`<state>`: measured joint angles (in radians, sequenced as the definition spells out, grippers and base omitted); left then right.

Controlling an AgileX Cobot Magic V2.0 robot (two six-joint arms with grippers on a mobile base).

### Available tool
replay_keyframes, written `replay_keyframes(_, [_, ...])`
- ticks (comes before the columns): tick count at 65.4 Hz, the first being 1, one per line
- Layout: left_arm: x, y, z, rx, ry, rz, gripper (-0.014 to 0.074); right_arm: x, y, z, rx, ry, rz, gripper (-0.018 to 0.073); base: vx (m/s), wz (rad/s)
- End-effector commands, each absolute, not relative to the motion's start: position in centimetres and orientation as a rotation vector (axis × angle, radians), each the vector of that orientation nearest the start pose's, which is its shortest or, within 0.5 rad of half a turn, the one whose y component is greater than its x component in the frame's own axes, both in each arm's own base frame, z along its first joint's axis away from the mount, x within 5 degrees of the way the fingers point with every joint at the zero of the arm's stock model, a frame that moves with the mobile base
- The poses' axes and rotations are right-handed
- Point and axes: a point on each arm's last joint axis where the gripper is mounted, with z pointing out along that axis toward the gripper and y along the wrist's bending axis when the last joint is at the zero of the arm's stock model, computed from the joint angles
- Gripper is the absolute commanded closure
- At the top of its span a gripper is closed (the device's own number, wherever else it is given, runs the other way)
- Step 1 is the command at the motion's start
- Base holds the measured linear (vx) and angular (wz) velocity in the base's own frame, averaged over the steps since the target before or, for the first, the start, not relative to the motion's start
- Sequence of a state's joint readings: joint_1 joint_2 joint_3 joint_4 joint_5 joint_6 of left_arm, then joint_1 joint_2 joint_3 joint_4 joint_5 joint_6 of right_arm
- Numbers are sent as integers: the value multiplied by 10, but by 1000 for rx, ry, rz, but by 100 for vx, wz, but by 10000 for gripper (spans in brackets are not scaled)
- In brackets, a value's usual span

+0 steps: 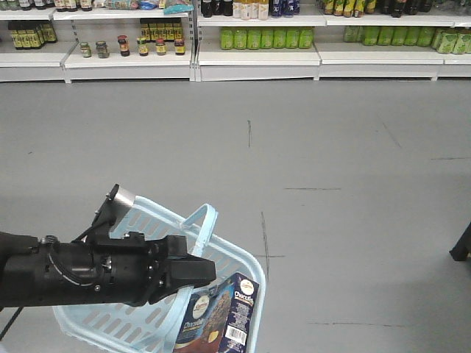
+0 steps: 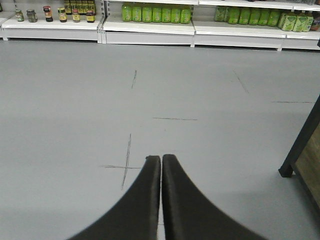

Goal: Left arm holds basket, right arm returns cookies
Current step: 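Hold the basket with the left gripper while driving toward the drink shelves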

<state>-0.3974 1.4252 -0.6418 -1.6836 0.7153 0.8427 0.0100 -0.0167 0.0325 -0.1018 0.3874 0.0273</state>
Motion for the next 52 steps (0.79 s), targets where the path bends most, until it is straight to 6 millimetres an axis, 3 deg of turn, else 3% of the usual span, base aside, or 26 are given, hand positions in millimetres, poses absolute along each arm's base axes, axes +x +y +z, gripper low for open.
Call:
replay_keyframes(1, [218,-160,249,-120,2280,-1569,604,54,-2,177,-63,1800,-82,563,39,-2])
replay_keyframes(52, [218,-160,249,-119,2280,-1570,604,54,-2,177,-63,1800,-82,563,39,1])
